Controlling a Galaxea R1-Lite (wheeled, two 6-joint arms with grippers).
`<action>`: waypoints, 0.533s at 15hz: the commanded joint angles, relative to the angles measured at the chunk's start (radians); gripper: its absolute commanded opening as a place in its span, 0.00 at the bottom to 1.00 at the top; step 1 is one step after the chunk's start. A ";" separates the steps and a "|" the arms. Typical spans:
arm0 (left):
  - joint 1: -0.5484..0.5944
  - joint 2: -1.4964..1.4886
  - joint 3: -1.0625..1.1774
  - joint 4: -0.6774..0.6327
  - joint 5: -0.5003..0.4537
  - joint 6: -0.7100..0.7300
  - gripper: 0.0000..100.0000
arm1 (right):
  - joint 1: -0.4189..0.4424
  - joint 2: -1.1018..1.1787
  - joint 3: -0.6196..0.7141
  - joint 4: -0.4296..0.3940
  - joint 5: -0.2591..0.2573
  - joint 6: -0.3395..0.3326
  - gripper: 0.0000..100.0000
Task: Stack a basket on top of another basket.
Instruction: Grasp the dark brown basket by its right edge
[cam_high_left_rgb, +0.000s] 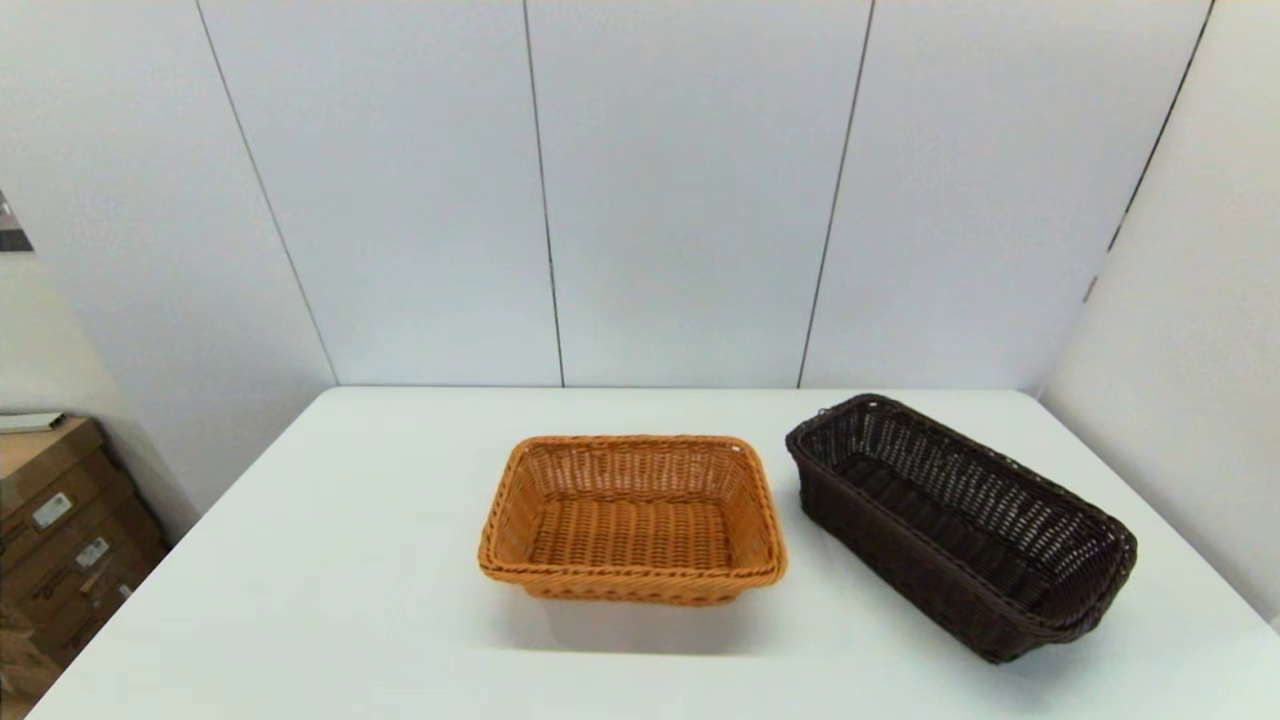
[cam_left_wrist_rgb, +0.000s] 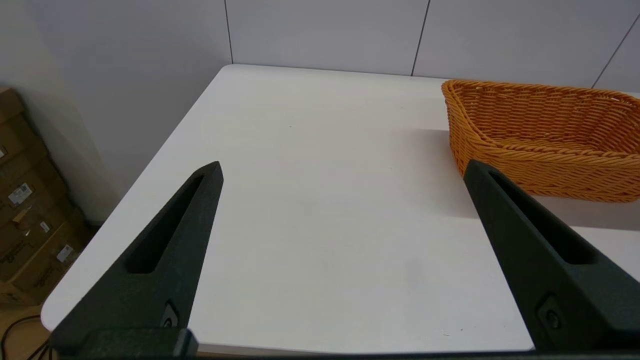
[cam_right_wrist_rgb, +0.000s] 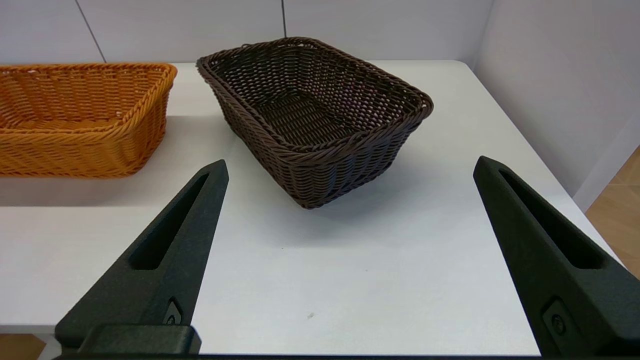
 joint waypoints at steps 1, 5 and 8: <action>0.000 0.000 0.000 0.000 0.000 -0.001 1.00 | 0.000 0.001 0.000 0.000 0.000 0.000 1.00; 0.000 0.000 0.000 0.000 0.000 -0.001 1.00 | 0.000 0.001 0.000 0.000 0.006 -0.013 1.00; 0.000 0.000 0.000 0.000 0.000 -0.001 1.00 | 0.000 0.001 0.000 0.000 0.001 -0.010 1.00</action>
